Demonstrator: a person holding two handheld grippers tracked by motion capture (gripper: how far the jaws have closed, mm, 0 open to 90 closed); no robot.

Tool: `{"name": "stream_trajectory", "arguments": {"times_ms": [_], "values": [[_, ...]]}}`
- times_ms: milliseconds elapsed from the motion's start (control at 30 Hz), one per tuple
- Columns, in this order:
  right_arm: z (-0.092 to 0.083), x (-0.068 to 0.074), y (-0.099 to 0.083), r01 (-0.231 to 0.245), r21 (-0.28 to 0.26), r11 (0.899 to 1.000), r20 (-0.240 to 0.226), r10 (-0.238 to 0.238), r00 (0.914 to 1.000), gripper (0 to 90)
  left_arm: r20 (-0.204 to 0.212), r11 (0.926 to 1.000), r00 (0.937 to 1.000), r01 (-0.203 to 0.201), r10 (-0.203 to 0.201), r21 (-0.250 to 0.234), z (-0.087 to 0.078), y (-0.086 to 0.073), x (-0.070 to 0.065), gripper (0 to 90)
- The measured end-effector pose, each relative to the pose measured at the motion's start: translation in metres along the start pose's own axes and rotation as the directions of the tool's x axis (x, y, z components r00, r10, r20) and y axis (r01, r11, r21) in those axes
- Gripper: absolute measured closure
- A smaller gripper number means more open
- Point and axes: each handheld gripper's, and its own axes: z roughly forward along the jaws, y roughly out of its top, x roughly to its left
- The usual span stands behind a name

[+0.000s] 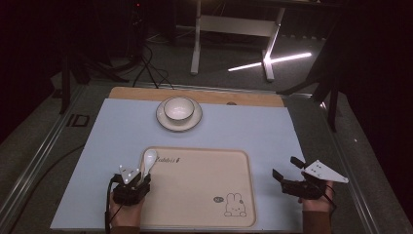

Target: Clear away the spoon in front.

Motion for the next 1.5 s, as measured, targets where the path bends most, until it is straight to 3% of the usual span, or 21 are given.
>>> {"name": "stream_trajectory", "arguments": {"times_ms": [133, 400, 700, 1000, 1267, 1433, 1500], "values": [[0.0, 0.0, 0.0, 0.0, -0.002, 1.0, 0.0, 0.0, 1.0, 13.5, -0.003, 0.9999, 1.0, 0.001, -0.001, -0.016, -0.004, 0.005, 0.0, 54.4], [0.0, 0.0, 0.0, -0.001, 0.0, 1.0, 0.002, 0.001, 1.0, 13.5, 0.043, 0.997, 0.9989, -0.014, 0.017, -0.077, -0.016, 0.022, 0.003, 44.9], [0.0, 0.0, 0.0, 0.0, -0.002, 1.0, 0.002, 0.0, 1.0, 13.5, 0.076, 0.9905, 0.9965, -0.024, 0.035, -0.135, -0.03, 0.041, 0.01, 41.9], [-0.001, 0.0, 0.0, -0.002, -0.005, 1.0, 0.003, 0.002, 1.0, 13.6, 0.074, 0.986, 0.9955, -0.047, 0.059, -0.16, -0.039, 0.055, 0.021, 41.8], [-0.001, -0.001, 0.0, -0.004, -0.008, 1.0, 0.005, 0.004, 1.0, 13.5, 0.109, 0.9786, 0.989, -0.078, 0.1, -0.19, -0.046, 0.063, 0.041, 41.1], [-0.001, -0.001, 0.0, -0.005, -0.009, 1.0, 0.005, 0.005, 1.0, 13.5, 0.15, 0.9715, 0.9758, -0.128, 0.159, -0.2, -0.047, 0.064, 0.052, 41.1], [-0.001, -0.001, 0.0, -0.005, -0.009, 1.0, 0.005, 0.005, 1.0, 13.5, 0.15, 0.9671, 0.9733, -0.139, 0.173, -0.213, -0.048, 0.062, 0.056, 41.4]]}}
